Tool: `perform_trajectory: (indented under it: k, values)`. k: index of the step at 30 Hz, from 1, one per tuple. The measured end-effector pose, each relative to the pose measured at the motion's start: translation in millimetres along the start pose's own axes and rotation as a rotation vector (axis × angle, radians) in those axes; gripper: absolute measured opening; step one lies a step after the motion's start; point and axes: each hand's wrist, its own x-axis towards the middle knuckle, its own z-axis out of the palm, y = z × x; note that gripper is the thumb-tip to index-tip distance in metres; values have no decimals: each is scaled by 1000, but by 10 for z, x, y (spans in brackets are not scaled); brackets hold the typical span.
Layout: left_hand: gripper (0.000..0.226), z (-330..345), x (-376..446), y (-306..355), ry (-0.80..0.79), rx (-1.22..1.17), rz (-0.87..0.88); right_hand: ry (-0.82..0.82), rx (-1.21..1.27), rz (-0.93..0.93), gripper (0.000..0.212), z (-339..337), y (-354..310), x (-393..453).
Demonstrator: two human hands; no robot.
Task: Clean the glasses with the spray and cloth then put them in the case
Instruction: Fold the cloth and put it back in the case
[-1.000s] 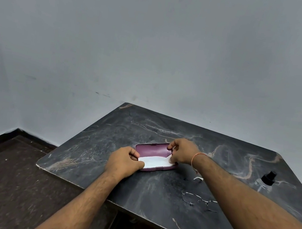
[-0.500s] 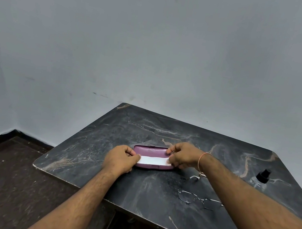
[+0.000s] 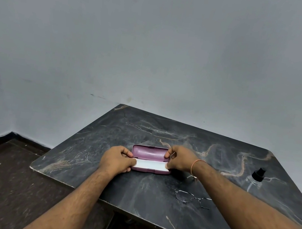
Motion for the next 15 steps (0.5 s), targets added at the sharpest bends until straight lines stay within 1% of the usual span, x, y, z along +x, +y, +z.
perform_trajectory:
  k: [6, 9, 11, 15]
  values:
    - [18, -11, -20, -25, -10, -12, 24, -26, 35, 5, 33, -18, 12, -38]
    - [19, -28, -50, -20, -22, -13, 43, -25, 40, -10, 30, -60, 12, -125]
    - [21, -47, -72, -9, -34, -23, 51, -9, -24, -46, 25, -127, -3, -228]
    - [24, -66, -107, 6, -46, -21, 52, 33, -180, -135, 25, -300, 27, -507]
